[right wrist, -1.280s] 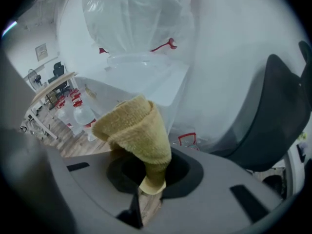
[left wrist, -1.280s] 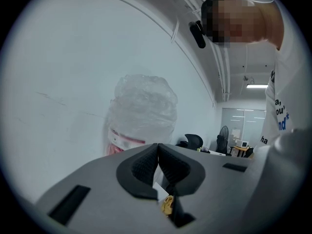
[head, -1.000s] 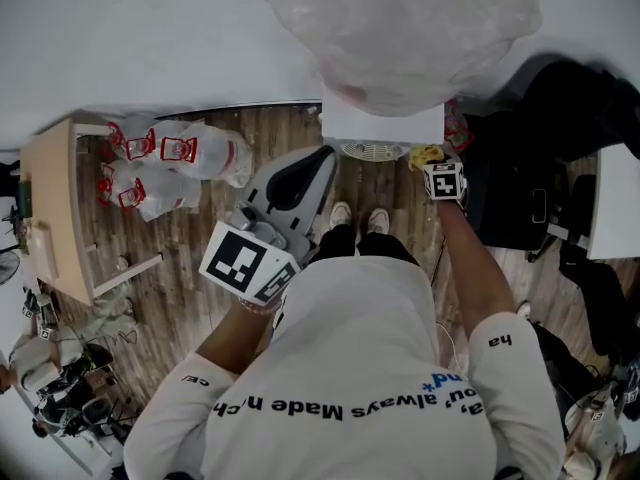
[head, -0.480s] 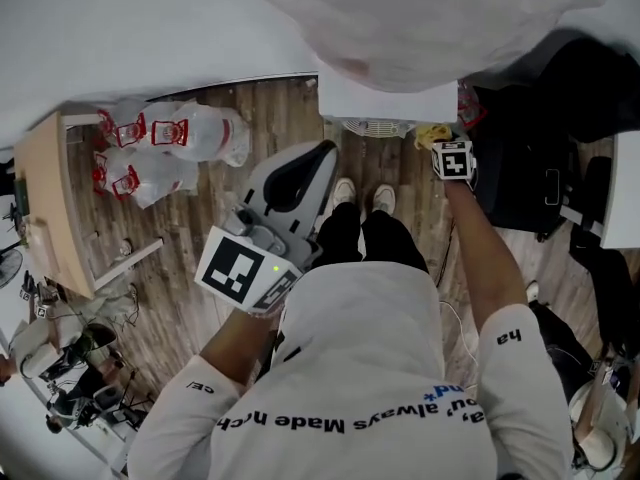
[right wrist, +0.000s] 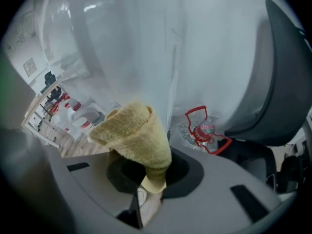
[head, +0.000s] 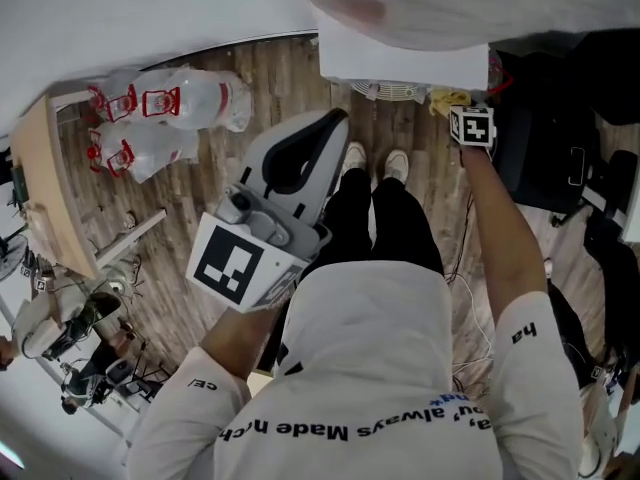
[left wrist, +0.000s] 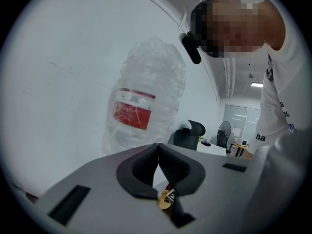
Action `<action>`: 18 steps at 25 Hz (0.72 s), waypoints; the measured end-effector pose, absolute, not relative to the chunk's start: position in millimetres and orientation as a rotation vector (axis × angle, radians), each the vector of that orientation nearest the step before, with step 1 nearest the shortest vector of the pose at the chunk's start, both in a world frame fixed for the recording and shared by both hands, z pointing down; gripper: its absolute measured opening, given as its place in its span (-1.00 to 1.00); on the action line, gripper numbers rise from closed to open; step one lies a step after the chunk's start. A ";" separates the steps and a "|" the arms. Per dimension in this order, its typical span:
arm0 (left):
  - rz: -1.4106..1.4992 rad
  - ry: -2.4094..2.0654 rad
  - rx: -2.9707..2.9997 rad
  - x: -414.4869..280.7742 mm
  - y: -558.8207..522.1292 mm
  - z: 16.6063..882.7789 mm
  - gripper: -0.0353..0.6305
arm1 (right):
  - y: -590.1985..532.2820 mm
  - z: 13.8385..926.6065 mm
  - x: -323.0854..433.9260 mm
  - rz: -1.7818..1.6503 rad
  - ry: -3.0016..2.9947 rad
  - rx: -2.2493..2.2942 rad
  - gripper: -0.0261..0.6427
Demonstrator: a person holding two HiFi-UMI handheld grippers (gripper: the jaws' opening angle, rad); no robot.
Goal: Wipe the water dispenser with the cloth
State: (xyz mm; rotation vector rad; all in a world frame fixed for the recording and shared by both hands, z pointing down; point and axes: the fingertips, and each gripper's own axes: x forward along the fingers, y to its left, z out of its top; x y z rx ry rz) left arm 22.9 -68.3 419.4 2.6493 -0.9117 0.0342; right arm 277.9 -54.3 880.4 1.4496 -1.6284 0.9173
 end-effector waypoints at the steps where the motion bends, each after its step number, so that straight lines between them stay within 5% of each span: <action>1: 0.033 -0.908 2.652 23.8 -67.9 422.7 -0.83 | -54.6 885.4 280.0 0.933 -1.621 1.462 -0.73; 18: 0.081 -0.941 2.602 22.2 -61.6 476.0 -0.83 | -65.3 945.9 300.2 1.144 -1.581 1.608 -0.74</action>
